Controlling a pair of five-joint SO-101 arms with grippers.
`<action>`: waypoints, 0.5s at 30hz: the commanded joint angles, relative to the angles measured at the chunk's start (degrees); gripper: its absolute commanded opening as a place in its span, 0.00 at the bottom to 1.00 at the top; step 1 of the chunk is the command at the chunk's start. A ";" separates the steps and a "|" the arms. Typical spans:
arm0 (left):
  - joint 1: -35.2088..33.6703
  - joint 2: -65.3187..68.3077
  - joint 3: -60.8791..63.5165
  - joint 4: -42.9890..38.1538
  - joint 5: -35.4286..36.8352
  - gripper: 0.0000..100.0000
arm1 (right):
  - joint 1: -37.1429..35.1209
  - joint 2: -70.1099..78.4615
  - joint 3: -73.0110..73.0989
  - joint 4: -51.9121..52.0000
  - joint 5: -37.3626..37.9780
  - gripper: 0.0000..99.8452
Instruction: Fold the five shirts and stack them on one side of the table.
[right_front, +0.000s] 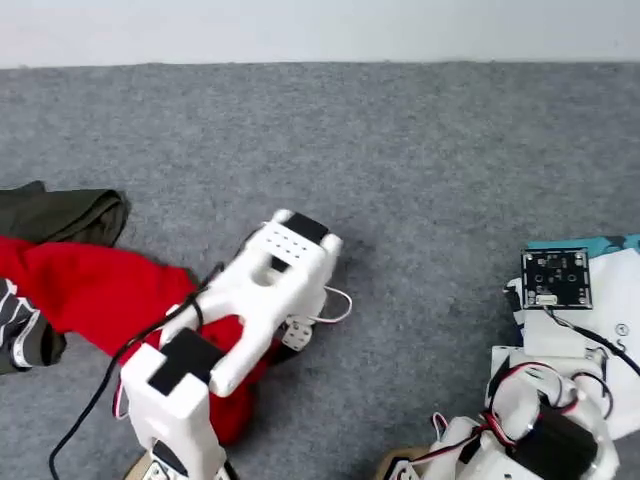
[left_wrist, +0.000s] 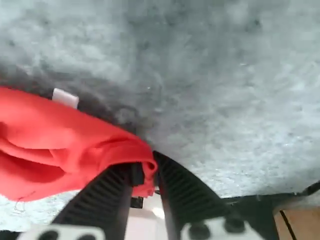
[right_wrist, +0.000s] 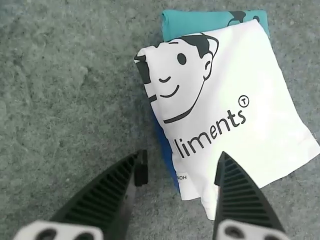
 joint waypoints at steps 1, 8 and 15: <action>1.58 -0.26 -0.04 1.14 0.62 0.01 | 0.04 -0.13 -0.09 0.40 -0.53 0.23; 1.58 -0.09 0.04 1.14 0.62 0.01 | 0.04 -0.13 -0.09 0.40 -0.53 0.23; 2.37 5.10 -0.40 1.41 0.62 0.01 | 0.04 -0.13 -0.09 0.40 -0.53 0.23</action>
